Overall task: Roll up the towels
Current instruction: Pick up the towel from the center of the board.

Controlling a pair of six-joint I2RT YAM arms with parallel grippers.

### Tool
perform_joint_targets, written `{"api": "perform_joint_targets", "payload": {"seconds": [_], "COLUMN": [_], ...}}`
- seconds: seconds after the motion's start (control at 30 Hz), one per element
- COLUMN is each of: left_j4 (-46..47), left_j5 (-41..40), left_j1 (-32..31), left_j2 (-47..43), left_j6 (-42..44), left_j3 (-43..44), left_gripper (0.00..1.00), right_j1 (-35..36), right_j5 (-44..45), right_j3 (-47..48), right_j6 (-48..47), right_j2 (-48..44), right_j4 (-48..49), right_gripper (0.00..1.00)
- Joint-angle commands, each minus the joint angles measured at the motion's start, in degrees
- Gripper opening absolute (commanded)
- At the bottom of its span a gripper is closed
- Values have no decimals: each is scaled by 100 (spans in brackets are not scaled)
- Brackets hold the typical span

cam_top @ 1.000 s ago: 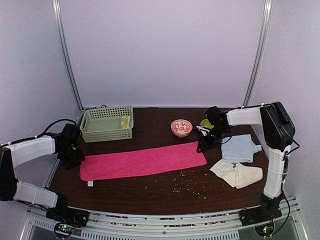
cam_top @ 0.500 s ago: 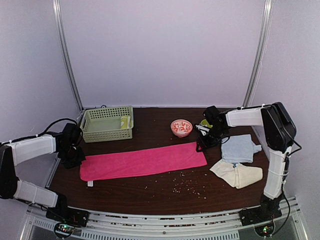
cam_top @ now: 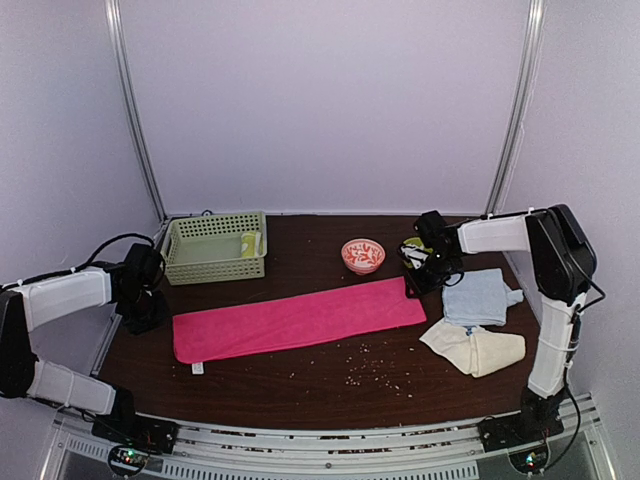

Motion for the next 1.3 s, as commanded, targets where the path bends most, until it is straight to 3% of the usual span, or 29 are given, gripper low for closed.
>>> {"api": "perform_joint_targets", "payload": {"seconds": [0.0, 0.13, 0.33, 0.63, 0.77, 1.03, 1.27], "left_j4": [170, 161, 153, 162, 202, 501, 646], "left_j5": [-52, -63, -31, 8, 101, 385, 638], "left_j1": [1, -6, -4, -2, -3, -10, -39], "left_j2": [-8, -47, -39, -17, 88, 308, 669], "left_j6": [93, 112, 89, 85, 127, 348, 484], "left_j3": [41, 63, 90, 55, 9, -242, -358], "left_gripper": [0, 0, 0, 0, 0, 0, 0], "right_j1": [-178, -187, -187, -227, -403, -627, -663], "right_j5": [296, -175, -69, -291, -624, -2394, -2529], "right_j3": [160, 184, 133, 197, 404, 947, 1520], "right_j6": [-81, -54, -110, -148, -170, -267, -700], "right_j2": [273, 112, 208, 432, 194, -335, -133], "right_j4": [-372, -457, -604, -646, -824, -1415, -2178], "right_gripper": [40, 40, 38, 0, 0, 0, 0]}}
